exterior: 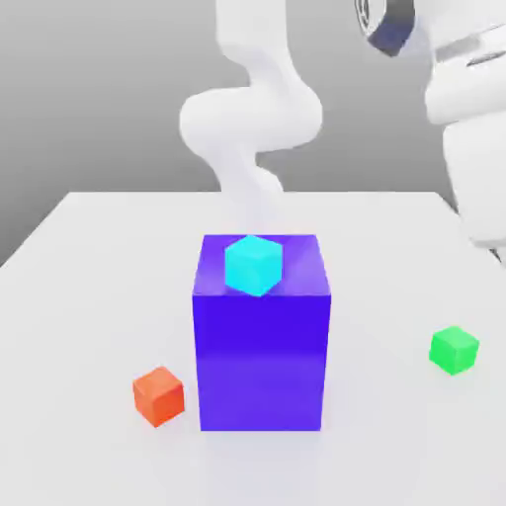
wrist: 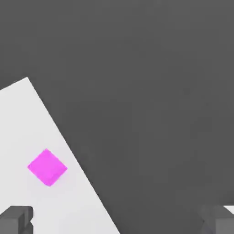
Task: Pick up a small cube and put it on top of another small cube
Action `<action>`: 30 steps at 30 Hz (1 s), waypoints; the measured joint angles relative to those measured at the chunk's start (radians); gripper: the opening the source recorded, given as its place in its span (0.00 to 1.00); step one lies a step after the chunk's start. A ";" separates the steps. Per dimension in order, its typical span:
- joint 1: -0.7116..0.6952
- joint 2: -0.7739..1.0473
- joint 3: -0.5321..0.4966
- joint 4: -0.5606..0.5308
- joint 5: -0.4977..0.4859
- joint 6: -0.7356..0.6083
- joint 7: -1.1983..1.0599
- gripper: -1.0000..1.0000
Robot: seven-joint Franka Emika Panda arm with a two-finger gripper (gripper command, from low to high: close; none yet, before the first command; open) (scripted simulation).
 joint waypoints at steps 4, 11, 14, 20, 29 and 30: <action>0.026 0.133 0.029 0.026 -0.028 0.032 -0.113 0.50; 0.094 0.350 0.068 0.069 -0.162 0.095 -0.258 0.50; 0.131 0.437 0.069 0.089 -0.240 0.124 -0.301 0.50; 0.142 0.578 0.069 0.122 -0.259 0.220 -0.314 0.00; 0.147 0.459 0.068 0.084 -0.259 0.135 -0.311 0.00; 0.154 0.433 0.072 0.054 -0.256 0.133 -0.302 0.00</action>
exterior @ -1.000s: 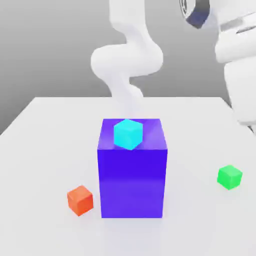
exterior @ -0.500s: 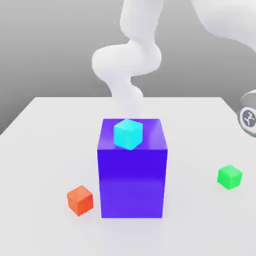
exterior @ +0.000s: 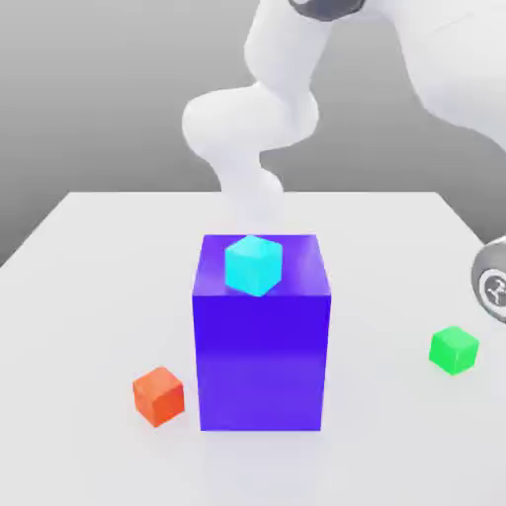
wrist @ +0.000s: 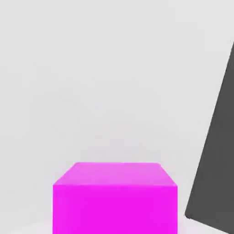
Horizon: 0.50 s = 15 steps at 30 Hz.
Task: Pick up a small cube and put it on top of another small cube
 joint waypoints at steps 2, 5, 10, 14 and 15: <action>0.016 -0.053 0.010 -0.064 0.007 0.002 0.020 0.00; 0.042 -0.133 0.028 -0.167 0.013 0.013 0.053 0.00; 0.091 -0.275 0.065 -0.342 0.018 0.041 0.105 0.00; 0.135 -0.396 0.102 -0.484 0.016 0.070 0.146 0.00; 0.155 -0.428 0.111 -0.520 0.015 0.079 0.157 0.00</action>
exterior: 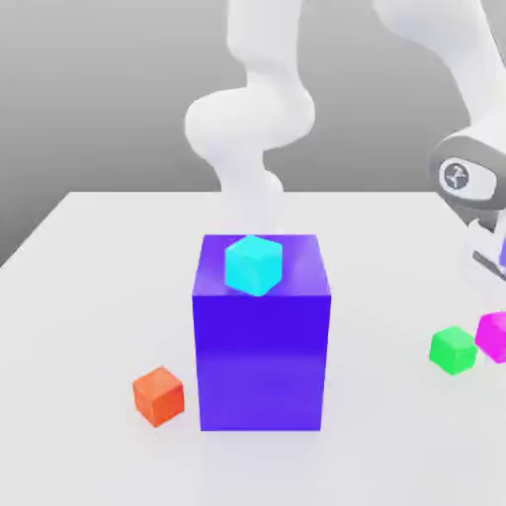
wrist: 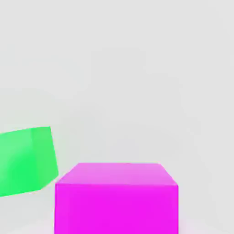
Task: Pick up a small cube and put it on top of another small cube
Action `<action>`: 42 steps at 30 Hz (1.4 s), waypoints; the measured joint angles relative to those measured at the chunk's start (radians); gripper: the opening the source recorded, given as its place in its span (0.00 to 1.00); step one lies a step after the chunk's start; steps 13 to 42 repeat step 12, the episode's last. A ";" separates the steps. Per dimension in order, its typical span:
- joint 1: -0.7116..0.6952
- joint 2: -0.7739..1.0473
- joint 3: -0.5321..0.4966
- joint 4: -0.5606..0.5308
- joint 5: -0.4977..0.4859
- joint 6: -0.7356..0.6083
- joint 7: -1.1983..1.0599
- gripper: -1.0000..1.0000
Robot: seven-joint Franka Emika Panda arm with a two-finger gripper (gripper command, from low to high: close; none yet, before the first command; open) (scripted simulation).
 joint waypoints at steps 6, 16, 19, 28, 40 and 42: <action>0.050 -0.056 0.021 -0.140 -0.027 0.104 0.058 0.00; 0.060 0.073 0.000 -0.138 -0.080 0.231 0.098 1.00; 0.060 0.073 0.000 -0.138 -0.080 0.231 0.098 1.00; 0.060 0.073 0.000 -0.138 -0.080 0.231 0.098 1.00; 0.060 0.073 0.000 -0.138 -0.080 0.231 0.098 1.00; 0.060 0.073 0.000 -0.138 -0.080 0.231 0.098 1.00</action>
